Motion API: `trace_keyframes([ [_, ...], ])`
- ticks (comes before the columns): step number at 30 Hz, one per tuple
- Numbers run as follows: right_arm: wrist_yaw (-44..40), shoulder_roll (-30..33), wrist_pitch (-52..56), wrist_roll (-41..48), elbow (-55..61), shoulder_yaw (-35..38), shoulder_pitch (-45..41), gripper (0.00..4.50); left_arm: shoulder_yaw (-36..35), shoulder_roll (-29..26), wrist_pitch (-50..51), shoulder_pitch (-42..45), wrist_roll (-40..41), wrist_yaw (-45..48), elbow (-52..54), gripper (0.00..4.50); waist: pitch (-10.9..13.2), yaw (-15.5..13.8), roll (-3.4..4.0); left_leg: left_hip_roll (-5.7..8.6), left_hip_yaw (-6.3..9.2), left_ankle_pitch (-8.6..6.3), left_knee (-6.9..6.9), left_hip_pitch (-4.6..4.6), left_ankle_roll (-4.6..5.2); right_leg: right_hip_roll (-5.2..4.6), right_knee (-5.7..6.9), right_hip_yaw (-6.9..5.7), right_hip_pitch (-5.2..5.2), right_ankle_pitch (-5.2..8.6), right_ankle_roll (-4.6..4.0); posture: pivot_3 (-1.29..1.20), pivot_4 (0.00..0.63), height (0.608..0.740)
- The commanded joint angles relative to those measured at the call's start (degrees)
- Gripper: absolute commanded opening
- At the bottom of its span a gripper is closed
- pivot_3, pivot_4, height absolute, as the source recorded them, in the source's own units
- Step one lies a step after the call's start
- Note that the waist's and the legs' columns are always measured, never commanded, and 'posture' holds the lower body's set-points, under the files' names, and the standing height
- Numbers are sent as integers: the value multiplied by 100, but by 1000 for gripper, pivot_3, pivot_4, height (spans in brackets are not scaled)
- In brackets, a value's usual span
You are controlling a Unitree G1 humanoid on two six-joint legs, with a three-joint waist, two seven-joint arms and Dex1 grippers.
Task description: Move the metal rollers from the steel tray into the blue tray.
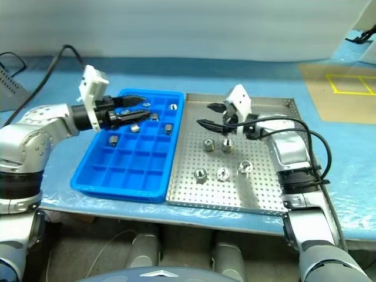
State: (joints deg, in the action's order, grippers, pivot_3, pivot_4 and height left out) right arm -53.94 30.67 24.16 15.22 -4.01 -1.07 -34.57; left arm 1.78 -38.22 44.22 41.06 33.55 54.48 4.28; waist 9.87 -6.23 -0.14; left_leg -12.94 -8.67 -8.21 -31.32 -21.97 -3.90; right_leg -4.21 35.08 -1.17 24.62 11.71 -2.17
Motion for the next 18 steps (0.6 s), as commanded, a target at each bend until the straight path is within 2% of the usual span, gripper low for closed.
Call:
trace_keyframes([
  [1, 393, 308, 281, 215, 962, 618, 505, 3243, 986, 321, -826, 734, -720, 905, -993, 3322, 0, 38, 0, 2, 0, 1, -1, -2, 2, 0, 0, 1, -1, -1, 2, -178, 150, 740],
  [5, 864, 357, 645, 348, 1841, 973, 1233, 3243, 1731, 868, -2005, 1327, -1588, 1539, -2420, 3322, -1, 272, 1, 10, -4, 2, -1, 0, 8, 2, -14, 17, -5, -10, 16, -332, 150, 740],
  [8, 1276, 259, 917, 459, 2550, 1187, 1830, 3243, 2059, 1460, -2964, 1746, -2214, 1647, -3734, 3322, -2, 426, 3, 10, -4, 1, 1, 3, 11, 4, -26, 21, -12, -12, 20, -369, 150, 740],
  [13, 1819, 127, 1166, 555, 3196, 1368, 2393, 3243, 1916, 2162, -3957, 2278, -2888, 925, -5536, 3322, -2, 676, 3, 18, -15, -8, -11, 2, 26, 5, -34, 44, -23, -24, 37, -463, 150, 740],
  [18, 2015, 164, 1141, 540, 3345, 1387, 2726, 3243, 1803, 2300, -4279, 2421, -3156, 881, -6197, 3322, -2, 733, 3, 17, -17, -37, -61, 9, 73, 4, -35, 51, -32, -31, 49, -475, 150, 740],
])
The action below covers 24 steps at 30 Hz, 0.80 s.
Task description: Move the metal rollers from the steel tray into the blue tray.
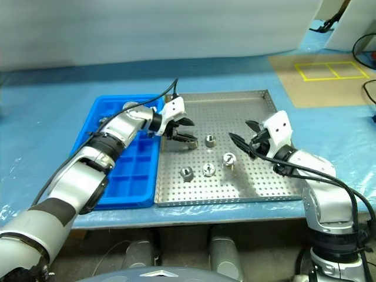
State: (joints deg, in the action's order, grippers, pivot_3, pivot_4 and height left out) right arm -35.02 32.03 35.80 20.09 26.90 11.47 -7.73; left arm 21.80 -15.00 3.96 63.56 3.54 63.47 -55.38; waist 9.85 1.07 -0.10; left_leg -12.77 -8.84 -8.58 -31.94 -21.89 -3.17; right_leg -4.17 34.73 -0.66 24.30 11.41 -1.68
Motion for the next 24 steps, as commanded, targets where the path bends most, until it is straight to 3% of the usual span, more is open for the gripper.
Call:
trace_keyframes([
  [1, 155, 18, -45, 62, 232, 121, 47, 3243, -205, -9, -318, 153, -188, 54, -267, 3322, 0, 1, 0, 0, -1, -4, -14, -2, 6, -1, 0, 2, -1, -3, 5, -476, 150, 740],
  [8, 280, 28, -132, 14, 44, -28, -54, 3243, -300, 124, -205, 11, -254, 567, -147, 3322, 0, -28, -1, 5, -6, -15, -36, -11, 24, -9, -2, 9, -8, -7, 9, -465, 150, 740],
  [24, 586, 42, 89, 2, 218, -202, -35, 3243, -263, 349, -164, -223, -806, 119, -426, 3322, 0, -17, -1, 4, -10, -18, -32, -9, 28, -8, -7, 11, -7, -6, 10, -474, 150, 740],
])
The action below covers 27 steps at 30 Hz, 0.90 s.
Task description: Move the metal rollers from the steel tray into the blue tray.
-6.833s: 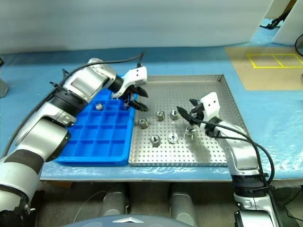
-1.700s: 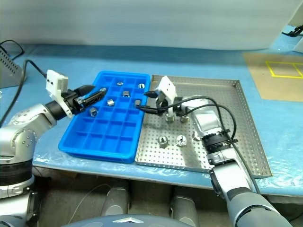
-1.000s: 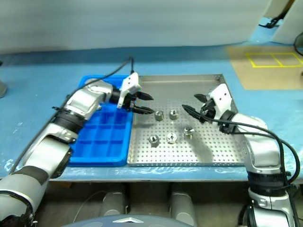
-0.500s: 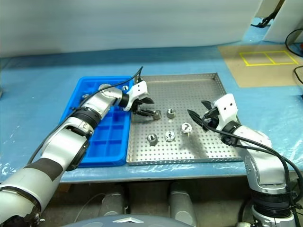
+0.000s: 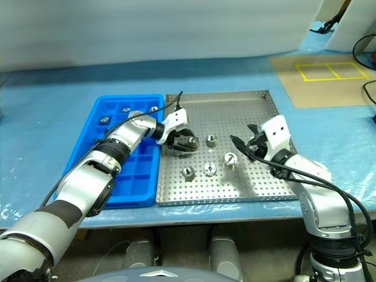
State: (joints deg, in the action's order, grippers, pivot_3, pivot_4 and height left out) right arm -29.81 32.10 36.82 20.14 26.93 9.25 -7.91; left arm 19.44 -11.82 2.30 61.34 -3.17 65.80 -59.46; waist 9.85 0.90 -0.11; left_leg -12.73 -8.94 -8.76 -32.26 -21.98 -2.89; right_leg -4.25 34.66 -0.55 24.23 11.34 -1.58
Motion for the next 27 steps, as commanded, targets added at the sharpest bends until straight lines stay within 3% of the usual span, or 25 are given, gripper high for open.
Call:
trace_keyframes([
  [1, 75, 28, -23, -10, 205, 2, -21, 3243, -57, 49, 1, -7, -137, -132, -24, 3322, -1, 0, 1, 0, 0, 0, 0, 1, 0, 0, 0, 0, 0, 0, 0, -474, 150, 740],
  [6, 121, 19, -86, -58, 150, -63, -31, 3243, -160, 167, -8, -143, -77, -135, 121, 3322, -1, 1, 1, 1, -1, 0, 0, 1, 0, -1, -1, 0, 0, 3, 6, -475, 150, 740],
  [9, 127, 24, -147, -108, 79, -97, -28, 3243, -198, 196, 0, -304, -11, 72, 308, 2718, -1, 4, 1, 0, -1, -1, 1, 0, 1, -1, -5, 0, -1, 8, 14, -476, 150, 740],
  [12, 105, 26, -201, -127, -42, -86, -75, 3243, -92, 202, 34, -378, -241, -217, 334, 1772, 0, 20, 0, -2, -2, -1, 8, 0, 1, 1, -10, -1, 2, 2, 3, -475, 150, 740],
  [27, -86, 44, -546, -237, -591, -245, -420, 3243, -517, -170, 440, -583, 282, 341, 1210, 1715, 2, 74, 0, -5, -8, -3, 14, -4, 3, 1, -15, 0, 10, 3, 4, -417, 150, 740],
])
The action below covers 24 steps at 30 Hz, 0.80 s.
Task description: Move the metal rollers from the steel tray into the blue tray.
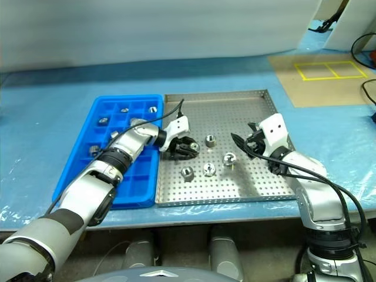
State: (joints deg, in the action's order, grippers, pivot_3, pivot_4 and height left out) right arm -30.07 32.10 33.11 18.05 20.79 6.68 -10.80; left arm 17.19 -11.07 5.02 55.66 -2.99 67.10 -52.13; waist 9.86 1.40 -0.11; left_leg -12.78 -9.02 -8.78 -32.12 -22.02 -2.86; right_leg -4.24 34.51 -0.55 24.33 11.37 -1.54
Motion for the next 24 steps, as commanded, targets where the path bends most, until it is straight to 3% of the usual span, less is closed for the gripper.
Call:
trace_keyframes([
  [1, -82, 41, -200, -27, -8, -6, -163, 3243, -348, -296, 202, -44, 341, 247, 656, 1715, 2, 46, -2, 0, -1, 0, 1, -5, 0, 0, 0, 0, 6, 0, -1, -412, 150, 740],
  [5, -280, 25, -250, 78, -141, -93, -374, 3243, -809, -683, 864, -304, 995, 434, 2119, 1715, 5, 99, 0, -1, -7, 0, 6, -20, 0, 1, 2, 4, 28, -3, -5, -368, 150, 740],
  [9, -677, -79, -376, 92, -442, -474, -815, 3243, -1241, -1429, 1873, -674, 1644, 652, 3540, 1715, 6, 87, 2, -3, -20, 1, 19, -17, -2, 2, 9, 10, 39, -3, -9, -283, 150, 740],
  [15, -1462, -472, -778, 27, -1352, -1229, -1983, 3243, -1804, -2379, 2634, -1346, 2089, 352, 4700, 1715, 13, 4, 14, -5, -35, 4, 24, -7, -7, -1, 19, 16, 44, -2, -9, -120, 150, 740],
  [20, -2202, -1059, -1362, -210, -2545, -1922, -2907, 3243, -2571, -2940, 3271, -2521, 2479, -279, 6028, 1715, 14, -149, 15, -10, -35, 12, 45, -11, -21, 0, 24, 9, 62, -3, -20, 33, 150, 740],
  [24, -2805, -1460, -1670, -250, -3139, -2264, -3322, 3243, -3262, -3277, 3469, -3965, 2620, -658, 7242, 1715, 16, -400, 12, -14, -34, 16, 79, -20, -27, -1, 19, -8, 74, 12, -41, 182, 150, 740],
])
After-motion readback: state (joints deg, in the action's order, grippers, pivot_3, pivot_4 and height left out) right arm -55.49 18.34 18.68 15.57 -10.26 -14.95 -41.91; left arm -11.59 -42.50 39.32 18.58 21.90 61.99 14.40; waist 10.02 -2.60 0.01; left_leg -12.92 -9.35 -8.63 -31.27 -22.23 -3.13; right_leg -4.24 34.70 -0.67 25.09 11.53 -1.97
